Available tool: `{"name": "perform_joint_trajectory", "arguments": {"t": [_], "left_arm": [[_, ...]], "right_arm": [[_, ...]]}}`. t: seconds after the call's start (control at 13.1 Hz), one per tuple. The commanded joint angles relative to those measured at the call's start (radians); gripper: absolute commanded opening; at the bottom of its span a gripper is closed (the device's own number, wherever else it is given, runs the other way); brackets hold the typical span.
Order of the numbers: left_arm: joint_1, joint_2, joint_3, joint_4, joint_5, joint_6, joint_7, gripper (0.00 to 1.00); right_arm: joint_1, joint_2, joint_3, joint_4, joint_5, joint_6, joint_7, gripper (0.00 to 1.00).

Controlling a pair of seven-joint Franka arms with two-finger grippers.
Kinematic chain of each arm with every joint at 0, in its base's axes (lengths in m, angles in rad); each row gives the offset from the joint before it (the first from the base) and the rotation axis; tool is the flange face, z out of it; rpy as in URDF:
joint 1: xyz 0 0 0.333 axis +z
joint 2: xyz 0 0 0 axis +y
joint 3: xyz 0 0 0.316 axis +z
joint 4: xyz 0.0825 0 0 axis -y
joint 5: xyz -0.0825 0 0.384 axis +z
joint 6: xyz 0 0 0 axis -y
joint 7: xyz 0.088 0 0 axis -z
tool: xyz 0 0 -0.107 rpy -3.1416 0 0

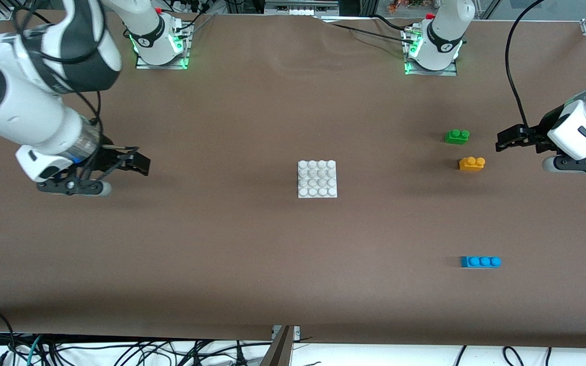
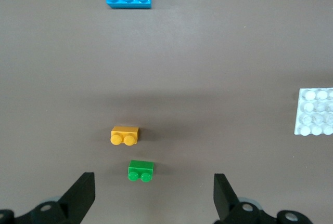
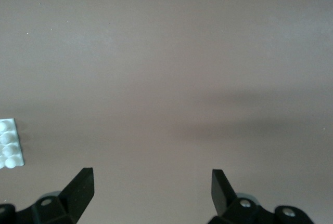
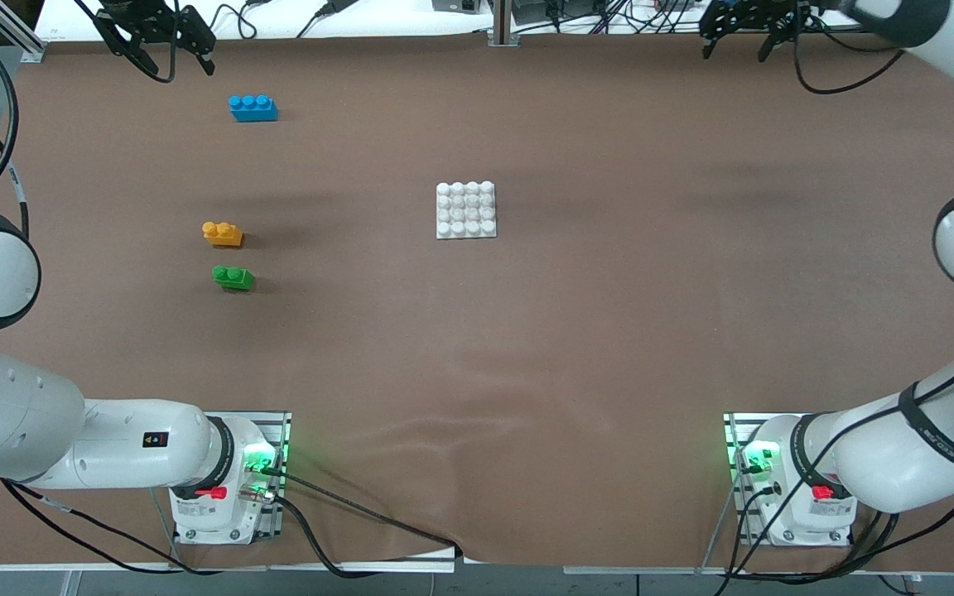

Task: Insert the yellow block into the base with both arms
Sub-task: 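Release the plate and retract the right gripper while the left gripper advances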

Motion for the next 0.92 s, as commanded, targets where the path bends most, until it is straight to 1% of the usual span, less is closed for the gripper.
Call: {"name": "perform_joint_trajectory", "arguments": {"t": [0.0,0.15,0.31,0.46,0.61,0.84], "left_arm": [[0.014,0.015,-0.003,0.023,-0.004,0.009,0.012,1.00],[0.030,0.025,-0.003,0.026,-0.004,0.037,0.012,1.00],[0.031,0.038,-0.005,0.028,-0.006,0.052,0.012,1.00],[0.031,0.051,-0.005,0.028,-0.007,0.072,0.012,1.00],[0.032,0.082,0.003,0.028,0.002,0.086,0.011,1.00],[0.046,0.128,0.014,-0.001,0.048,0.163,0.012,1.00]], "right_arm": [[-0.157,-0.046,0.150,-0.003,0.008,-0.059,-0.008,1.00],[-0.269,-0.053,0.236,-0.003,0.001,-0.059,-0.051,1.00],[-0.332,-0.063,0.278,-0.006,-0.018,-0.069,-0.065,1.00],[-0.411,-0.089,0.371,-0.017,-0.059,-0.085,-0.063,1.00],[-0.415,-0.114,0.371,-0.034,-0.061,-0.118,-0.056,1.00],[-0.414,-0.115,0.362,-0.029,-0.062,-0.129,-0.062,1.00]]}}
